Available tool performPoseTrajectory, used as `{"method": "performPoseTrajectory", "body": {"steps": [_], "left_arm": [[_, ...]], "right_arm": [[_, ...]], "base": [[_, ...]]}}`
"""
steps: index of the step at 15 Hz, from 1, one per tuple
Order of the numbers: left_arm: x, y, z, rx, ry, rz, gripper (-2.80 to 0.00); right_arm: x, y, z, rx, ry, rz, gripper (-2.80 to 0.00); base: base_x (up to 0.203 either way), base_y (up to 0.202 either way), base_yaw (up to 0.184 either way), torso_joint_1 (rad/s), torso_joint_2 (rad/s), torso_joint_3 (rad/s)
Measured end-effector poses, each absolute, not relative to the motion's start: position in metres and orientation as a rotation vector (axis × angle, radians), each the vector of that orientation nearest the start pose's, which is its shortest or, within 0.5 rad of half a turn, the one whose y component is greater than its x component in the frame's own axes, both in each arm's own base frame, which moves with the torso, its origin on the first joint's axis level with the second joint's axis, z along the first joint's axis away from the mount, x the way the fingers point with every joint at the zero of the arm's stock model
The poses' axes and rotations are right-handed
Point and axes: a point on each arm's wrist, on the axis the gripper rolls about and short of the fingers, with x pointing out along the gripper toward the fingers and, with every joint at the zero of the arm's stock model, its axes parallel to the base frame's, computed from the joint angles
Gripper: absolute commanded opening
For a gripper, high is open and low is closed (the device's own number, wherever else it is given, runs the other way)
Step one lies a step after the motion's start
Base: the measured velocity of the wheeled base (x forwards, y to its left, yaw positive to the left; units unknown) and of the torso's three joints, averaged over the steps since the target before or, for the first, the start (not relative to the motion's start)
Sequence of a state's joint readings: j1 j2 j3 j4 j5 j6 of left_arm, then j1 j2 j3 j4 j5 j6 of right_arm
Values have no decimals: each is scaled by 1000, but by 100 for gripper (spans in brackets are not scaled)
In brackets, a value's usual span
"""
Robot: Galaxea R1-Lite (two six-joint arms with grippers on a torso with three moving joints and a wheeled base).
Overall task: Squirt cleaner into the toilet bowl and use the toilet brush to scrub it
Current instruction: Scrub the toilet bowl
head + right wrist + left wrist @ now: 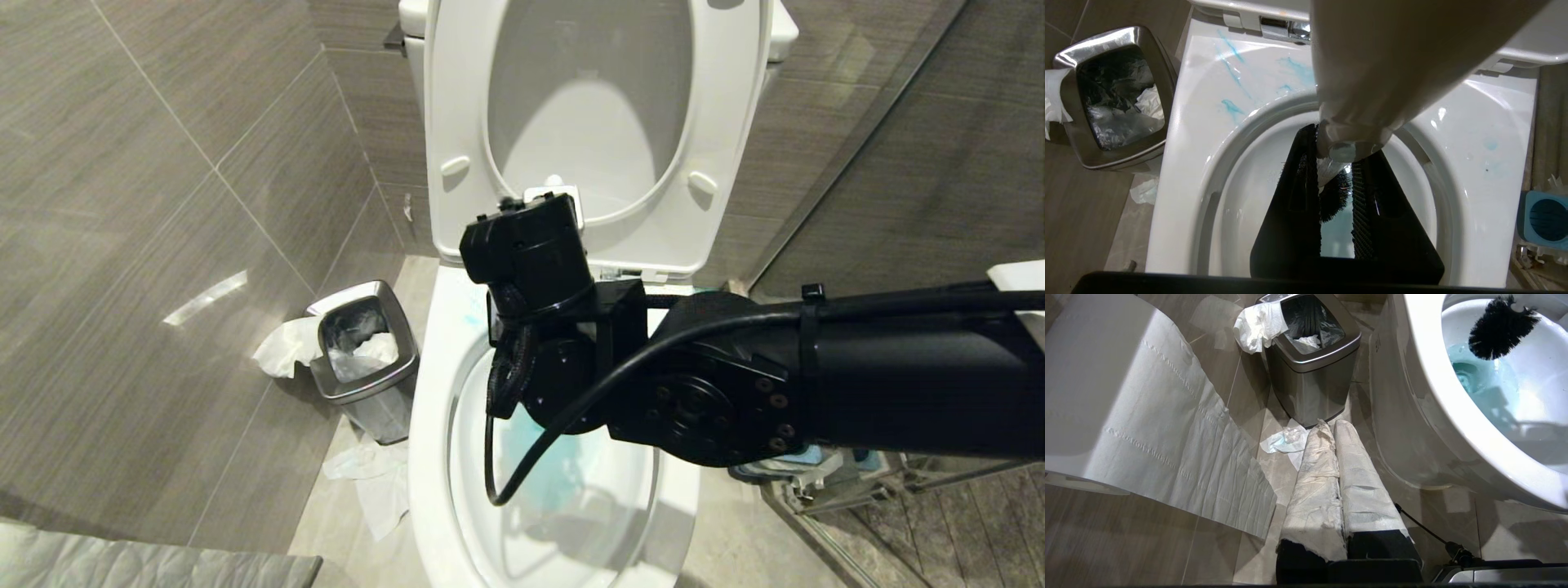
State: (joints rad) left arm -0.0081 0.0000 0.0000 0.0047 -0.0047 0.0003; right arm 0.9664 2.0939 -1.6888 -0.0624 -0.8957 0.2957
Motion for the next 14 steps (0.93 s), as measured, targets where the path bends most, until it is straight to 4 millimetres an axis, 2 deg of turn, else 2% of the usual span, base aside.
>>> {"method": "performPoseTrajectory", "body": {"steps": [4,8,10,11,14], "left_arm": [[-23,0,75,0,4,-12,-280],[-23,0,75,0,4,-12,-280],[-23,0,75,0,4,-12,-280],[-23,0,75,0,5,-13,-280],[-23,0,75,0,5,-12,-280]], "right_arm": [[248,336,215,-24,250,44,-280],[218,330,178,-104,339,78,-280],[194,332,162,-118,374,122,-280],[188,334,156,-117,385,135,-280],[186,345,139,-112,405,150,-280]], "base": [[0,0,0,0,0,0],[0,0,0,0,0,0],[0,0,0,0,0,0],[0,0,0,0,0,0],[0,0,0,0,0,0]]}}
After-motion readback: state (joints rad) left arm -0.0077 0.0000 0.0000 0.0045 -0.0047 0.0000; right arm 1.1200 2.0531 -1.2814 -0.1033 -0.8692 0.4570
